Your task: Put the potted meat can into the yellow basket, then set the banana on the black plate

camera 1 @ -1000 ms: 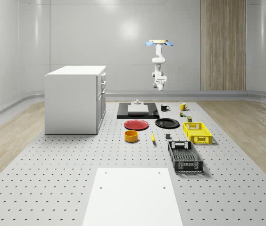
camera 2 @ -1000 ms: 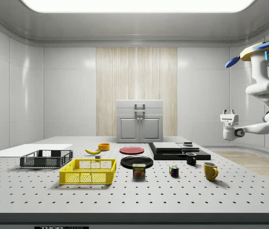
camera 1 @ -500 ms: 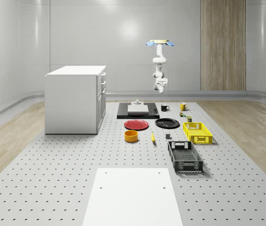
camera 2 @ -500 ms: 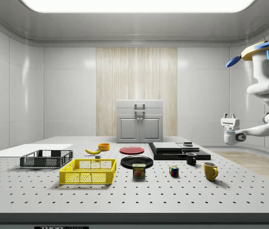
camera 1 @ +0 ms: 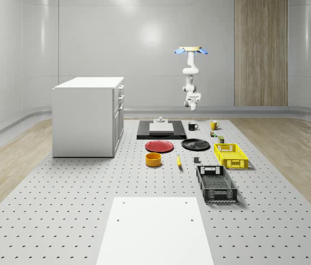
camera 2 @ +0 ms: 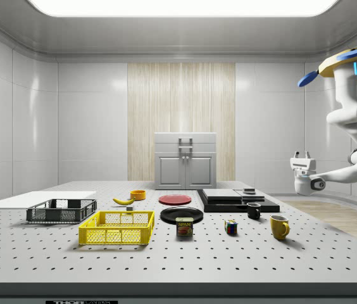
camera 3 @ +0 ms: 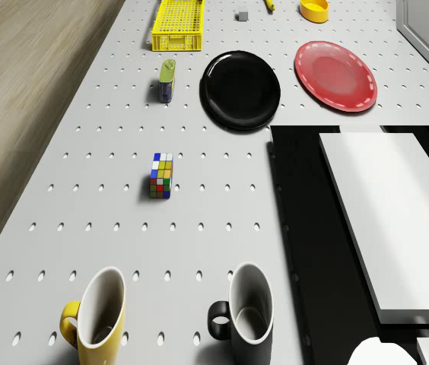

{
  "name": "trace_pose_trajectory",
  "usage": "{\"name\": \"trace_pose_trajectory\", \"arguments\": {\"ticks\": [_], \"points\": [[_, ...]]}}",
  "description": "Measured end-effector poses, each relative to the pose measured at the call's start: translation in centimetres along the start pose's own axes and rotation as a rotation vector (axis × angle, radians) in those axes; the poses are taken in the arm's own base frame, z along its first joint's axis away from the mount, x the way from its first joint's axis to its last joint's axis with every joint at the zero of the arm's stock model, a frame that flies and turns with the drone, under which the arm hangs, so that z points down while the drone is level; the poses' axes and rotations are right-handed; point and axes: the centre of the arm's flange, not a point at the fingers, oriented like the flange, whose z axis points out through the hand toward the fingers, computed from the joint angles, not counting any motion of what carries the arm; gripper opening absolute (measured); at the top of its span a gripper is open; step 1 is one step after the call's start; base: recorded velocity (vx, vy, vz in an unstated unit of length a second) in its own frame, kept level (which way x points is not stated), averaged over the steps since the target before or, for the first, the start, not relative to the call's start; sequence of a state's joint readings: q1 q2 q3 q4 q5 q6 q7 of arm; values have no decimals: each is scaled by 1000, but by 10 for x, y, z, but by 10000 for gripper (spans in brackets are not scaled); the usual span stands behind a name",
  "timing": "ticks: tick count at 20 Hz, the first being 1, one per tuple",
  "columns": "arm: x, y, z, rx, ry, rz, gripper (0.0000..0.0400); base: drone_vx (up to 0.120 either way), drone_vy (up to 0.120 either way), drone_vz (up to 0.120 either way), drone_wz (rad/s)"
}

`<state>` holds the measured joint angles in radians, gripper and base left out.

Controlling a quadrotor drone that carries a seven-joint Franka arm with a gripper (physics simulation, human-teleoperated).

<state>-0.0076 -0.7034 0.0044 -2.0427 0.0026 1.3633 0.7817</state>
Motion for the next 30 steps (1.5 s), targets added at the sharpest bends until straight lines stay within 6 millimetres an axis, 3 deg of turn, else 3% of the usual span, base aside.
{"name": "trace_pose_trajectory", "arguments": {"ticks": [30], "points": [[-6, -3, 0, -30, 63, 0, 400, 120, 120, 0, 0]]}}
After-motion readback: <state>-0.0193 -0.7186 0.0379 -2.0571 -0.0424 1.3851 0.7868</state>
